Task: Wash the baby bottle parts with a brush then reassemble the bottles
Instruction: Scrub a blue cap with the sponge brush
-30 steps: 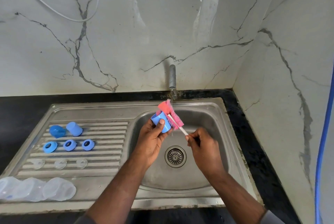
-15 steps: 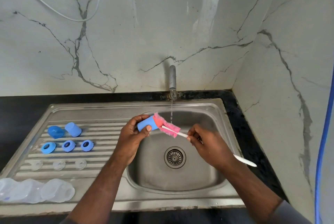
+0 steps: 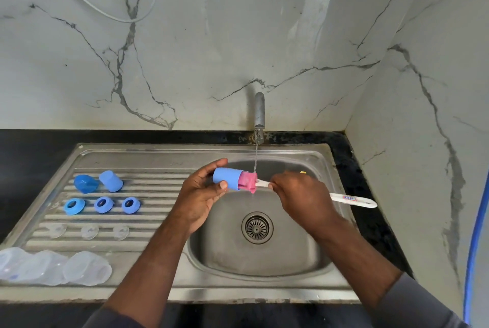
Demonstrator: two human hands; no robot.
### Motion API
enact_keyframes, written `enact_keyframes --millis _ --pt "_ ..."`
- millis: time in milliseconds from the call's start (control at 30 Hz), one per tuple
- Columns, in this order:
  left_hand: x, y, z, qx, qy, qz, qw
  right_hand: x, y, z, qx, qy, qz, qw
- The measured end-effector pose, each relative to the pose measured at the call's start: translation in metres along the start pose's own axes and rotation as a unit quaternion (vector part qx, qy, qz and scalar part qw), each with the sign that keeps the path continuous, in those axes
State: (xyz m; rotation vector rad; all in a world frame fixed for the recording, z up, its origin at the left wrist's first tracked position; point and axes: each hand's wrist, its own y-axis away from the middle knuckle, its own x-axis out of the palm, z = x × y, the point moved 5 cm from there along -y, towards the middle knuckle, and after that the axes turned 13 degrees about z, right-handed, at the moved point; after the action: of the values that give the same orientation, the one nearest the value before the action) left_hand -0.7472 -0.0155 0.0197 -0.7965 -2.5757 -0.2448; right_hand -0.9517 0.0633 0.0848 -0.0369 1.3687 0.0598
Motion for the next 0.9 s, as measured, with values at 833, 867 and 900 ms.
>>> enact_keyframes --millis 833,867,900 --pt "0.034 -0.031 -0.018 -0.081 0.061 -0.149 0.984 -0.002 0.003 0.032 -0.072 -0.029 0.051 0.996" --pt "0.034 -0.03 -0.016 -0.104 0.063 -0.135 0.983 -0.003 0.003 0.03 -0.063 -0.019 0.048 0.997" --pt "0.035 -0.029 -0.016 -0.109 0.079 -0.124 0.983 -0.004 0.003 0.028 -0.052 -0.014 0.045 0.998"
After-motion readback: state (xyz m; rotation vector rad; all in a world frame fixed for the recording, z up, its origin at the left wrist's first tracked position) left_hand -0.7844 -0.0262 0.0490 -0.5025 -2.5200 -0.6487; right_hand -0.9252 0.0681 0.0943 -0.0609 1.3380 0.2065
